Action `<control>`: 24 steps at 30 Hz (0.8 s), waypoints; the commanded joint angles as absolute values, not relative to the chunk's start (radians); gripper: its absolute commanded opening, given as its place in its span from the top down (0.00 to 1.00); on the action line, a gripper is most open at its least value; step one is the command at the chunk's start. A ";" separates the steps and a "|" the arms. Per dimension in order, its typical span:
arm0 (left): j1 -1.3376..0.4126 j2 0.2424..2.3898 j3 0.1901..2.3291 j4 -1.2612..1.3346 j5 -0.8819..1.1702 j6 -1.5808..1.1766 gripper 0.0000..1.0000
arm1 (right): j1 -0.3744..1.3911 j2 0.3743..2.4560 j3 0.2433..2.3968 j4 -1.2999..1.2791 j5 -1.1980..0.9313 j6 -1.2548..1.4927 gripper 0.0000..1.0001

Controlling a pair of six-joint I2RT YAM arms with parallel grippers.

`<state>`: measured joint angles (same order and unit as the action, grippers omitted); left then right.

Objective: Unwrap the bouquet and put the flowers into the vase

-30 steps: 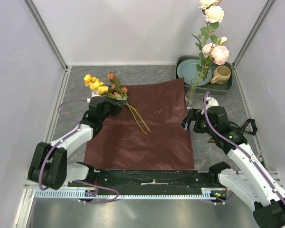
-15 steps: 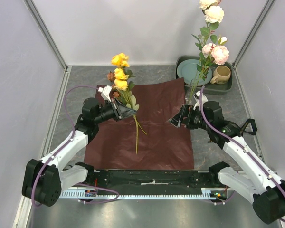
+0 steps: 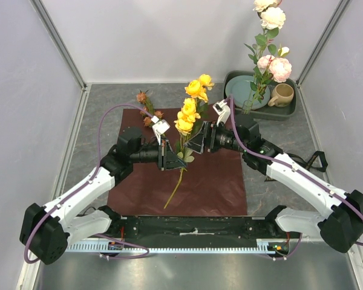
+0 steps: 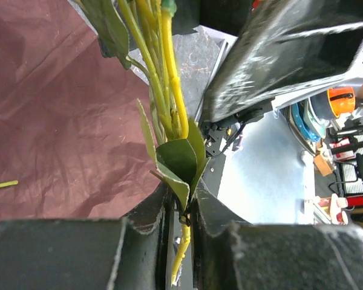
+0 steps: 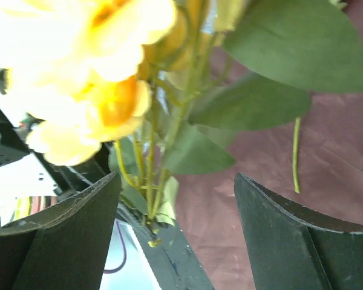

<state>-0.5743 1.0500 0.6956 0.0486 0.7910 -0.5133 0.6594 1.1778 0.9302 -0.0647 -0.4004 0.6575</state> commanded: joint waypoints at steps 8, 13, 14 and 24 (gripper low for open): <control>-0.578 1.032 0.747 0.015 0.839 -0.411 0.92 | 0.696 1.229 0.976 0.152 -0.443 0.729 0.37; -0.580 1.034 0.746 0.006 0.841 -0.408 0.92 | 0.703 1.204 0.985 0.118 -0.368 0.707 0.44; -0.580 1.037 0.747 0.006 0.845 -0.408 0.92 | 0.704 1.206 0.985 0.120 -0.365 0.712 0.47; -0.595 1.057 0.816 -0.126 0.810 -0.362 0.87 | 0.721 1.206 0.983 0.135 -0.324 0.727 0.74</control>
<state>-0.5838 1.0504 0.7399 -0.0639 0.8124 -0.4370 0.7116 1.2278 0.9375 0.0917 -0.3557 0.7200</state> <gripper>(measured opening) 0.182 0.318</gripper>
